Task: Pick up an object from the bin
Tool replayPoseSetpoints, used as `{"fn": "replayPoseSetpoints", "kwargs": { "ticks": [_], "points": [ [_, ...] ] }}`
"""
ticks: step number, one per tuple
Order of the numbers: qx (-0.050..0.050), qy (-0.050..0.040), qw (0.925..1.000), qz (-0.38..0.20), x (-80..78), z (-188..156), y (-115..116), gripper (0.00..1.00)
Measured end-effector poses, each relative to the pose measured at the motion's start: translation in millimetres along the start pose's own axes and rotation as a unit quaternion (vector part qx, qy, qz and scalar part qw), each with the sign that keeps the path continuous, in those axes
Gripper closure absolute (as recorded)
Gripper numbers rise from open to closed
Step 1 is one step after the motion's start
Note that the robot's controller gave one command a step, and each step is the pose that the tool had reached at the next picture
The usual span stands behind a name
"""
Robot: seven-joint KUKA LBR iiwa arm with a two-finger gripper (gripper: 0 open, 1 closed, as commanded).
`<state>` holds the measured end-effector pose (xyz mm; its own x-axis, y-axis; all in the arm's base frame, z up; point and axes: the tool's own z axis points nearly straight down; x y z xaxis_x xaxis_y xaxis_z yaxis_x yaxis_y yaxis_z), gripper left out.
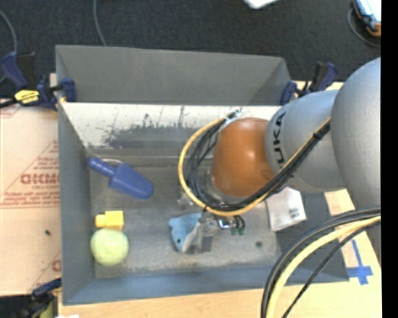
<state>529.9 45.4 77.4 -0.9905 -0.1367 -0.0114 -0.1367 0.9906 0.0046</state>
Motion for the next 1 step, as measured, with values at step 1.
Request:
{"fn": "replayPoseSetpoints", "kwargs": {
  "ticks": [1],
  "points": [
    [0.002, -0.0013, 0.9980, -0.064, -13.2, 6.3, -8.0, 1.00]
  ]
}}
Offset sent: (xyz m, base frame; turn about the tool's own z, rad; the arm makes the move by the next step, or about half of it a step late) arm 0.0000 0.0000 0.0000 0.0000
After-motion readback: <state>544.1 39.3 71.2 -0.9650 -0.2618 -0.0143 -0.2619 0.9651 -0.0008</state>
